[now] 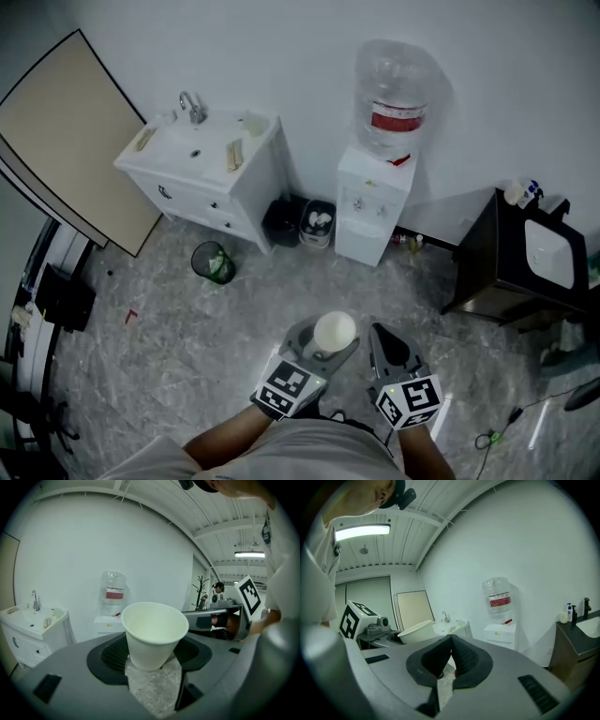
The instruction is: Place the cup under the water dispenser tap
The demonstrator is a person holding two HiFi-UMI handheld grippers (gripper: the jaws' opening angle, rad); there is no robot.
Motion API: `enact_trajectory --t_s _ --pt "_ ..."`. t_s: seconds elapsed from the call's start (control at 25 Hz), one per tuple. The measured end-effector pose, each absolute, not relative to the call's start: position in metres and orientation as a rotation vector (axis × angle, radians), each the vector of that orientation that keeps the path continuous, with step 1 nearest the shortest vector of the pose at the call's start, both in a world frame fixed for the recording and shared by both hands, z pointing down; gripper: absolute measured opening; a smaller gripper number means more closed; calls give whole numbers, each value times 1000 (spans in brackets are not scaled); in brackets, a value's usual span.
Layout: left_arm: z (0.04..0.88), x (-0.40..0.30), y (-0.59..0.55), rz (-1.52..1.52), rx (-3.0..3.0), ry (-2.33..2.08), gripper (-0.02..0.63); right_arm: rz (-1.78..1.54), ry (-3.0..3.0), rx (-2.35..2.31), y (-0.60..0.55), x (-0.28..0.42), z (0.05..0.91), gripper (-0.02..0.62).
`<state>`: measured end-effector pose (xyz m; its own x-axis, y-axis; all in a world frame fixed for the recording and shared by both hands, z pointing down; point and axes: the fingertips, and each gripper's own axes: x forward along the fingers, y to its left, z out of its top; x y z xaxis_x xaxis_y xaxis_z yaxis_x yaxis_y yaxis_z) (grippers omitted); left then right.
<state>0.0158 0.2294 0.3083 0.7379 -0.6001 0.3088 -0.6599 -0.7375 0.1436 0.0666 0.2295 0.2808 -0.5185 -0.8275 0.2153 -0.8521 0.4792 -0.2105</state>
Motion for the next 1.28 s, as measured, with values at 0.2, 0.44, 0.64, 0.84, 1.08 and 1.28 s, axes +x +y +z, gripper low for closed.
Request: enact_trajectory --t_s 0.2,0.44,0.64,0.84,1.08,1.28 --pt "313 5 154 384 2730 -929 290 423 -2620 1550 156 54 273 17" --pt "321 5 85 378 2750 -904 290 446 -2595 1578 98 52 276 17" --pt "337 20 33 377 2749 -897 290 453 -2607 1560 46 64 285 17" --pt "362 41 -31 385 2740 -915 290 496 -2640 1509 -21 82 303 17" --pt "395 70 -116 395 2756 -954 290 519 -2711 1387 -112 106 326 17" --pt "441 76 -172 422 2743 -980 290 552 -2733 1322 -166 112 345 17"
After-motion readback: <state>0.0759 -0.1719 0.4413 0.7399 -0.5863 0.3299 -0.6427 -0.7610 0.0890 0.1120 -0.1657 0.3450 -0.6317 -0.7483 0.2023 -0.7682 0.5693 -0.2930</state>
